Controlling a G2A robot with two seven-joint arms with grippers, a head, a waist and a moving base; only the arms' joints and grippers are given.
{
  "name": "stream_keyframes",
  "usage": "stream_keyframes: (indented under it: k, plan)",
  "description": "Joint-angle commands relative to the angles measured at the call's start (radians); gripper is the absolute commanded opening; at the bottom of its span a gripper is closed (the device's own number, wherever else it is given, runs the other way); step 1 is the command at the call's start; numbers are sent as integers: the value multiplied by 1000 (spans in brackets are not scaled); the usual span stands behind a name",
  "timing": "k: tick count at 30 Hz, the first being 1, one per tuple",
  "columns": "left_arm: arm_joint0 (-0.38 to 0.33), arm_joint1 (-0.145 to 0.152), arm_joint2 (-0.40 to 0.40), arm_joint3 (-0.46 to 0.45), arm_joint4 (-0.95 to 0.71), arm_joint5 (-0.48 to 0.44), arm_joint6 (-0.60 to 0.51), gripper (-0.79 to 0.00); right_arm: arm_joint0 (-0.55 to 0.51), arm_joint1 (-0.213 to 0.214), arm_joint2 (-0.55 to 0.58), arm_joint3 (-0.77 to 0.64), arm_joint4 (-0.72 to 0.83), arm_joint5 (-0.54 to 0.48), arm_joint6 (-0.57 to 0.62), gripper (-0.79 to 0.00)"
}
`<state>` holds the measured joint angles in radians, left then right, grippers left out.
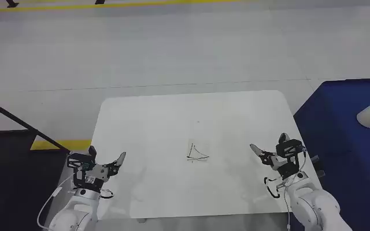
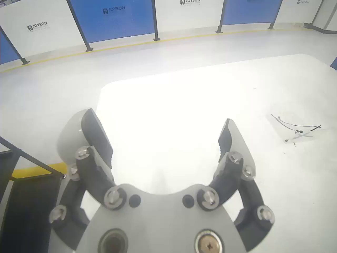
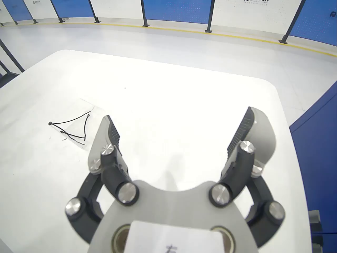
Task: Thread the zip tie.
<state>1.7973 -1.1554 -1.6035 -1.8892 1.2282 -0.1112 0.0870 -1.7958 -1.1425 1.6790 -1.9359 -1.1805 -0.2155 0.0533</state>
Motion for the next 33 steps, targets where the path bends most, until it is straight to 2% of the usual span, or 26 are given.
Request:
stream_keyframes:
  k: [1,4,6,8,10,12,14,18,20,22,24,33]
  plan:
    - [0,0,0,0,0,0,0,0,0,0,0,0,0,0,0,0]
    - [0,0,0,0,0,0,0,0,0,0,-3,-9,3,-11,-5,0]
    - [0,0,0,0,0,0,0,0,-16,1,-1,-58,16,-64,-29,0]
    - [0,0,0,0,0,0,0,0,-9,6,1,-103,82,-152,50,0]
    - [0,0,0,0,0,0,0,0,40,12,-17,-129,208,-234,220,0]
    - [0,0,0,0,0,0,0,0,158,20,-70,-120,404,-302,480,0]
    - [0,0,0,0,0,0,0,0,335,26,-138,-76,499,-263,734,0]
    - [0,0,0,0,0,0,0,0,709,9,-371,111,636,-126,1073,0]
    - [0,0,0,0,0,0,0,0,875,-9,-478,233,701,-56,1179,0]
    - [0,0,0,0,0,0,0,0,1005,-29,-575,328,720,-32,1240,0]
    - [0,0,0,0,0,0,0,0,1086,-43,-631,394,749,-29,1282,0]
    - [0,0,0,0,0,0,0,0,1086,-43,-631,394,749,-29,1282,0]
